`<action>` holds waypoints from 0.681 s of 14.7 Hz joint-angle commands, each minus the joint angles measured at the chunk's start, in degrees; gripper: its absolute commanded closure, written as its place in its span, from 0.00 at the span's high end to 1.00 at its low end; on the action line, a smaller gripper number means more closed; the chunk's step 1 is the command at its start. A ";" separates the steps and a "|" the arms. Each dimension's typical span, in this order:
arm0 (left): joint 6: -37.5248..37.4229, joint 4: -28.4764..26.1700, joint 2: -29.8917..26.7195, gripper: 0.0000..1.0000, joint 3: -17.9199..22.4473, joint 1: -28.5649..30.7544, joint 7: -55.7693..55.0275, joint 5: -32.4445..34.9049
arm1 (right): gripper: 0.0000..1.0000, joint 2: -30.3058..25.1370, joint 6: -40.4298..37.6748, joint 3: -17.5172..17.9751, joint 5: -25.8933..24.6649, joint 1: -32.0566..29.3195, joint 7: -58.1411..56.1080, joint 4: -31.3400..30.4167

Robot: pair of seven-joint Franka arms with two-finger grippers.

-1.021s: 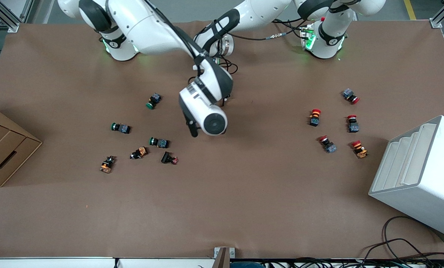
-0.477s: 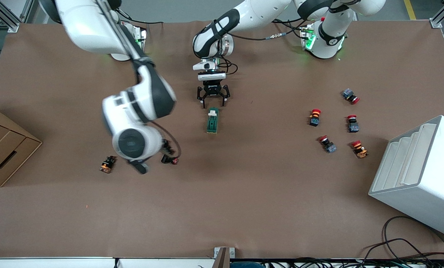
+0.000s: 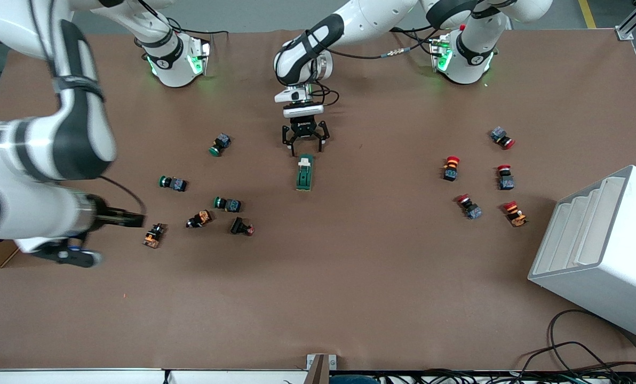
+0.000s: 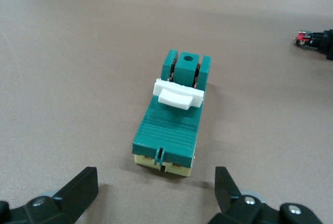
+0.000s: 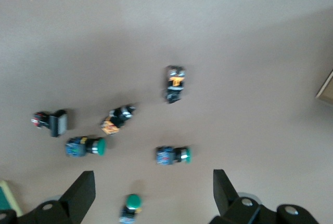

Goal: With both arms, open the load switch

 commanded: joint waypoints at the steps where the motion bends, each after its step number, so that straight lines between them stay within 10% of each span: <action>1: 0.79 1.94 0.80 1.00 -1.35 0.78 4.04 -4.48 | 1.00 -4.31 0.21 1.26 -2.44 -4.46 -7.44 -2.74; 10: -0.96 12.13 -3.24 1.00 -1.27 1.49 21.98 -26.02 | 1.00 -6.78 -6.65 1.61 -2.00 -11.43 -12.56 1.12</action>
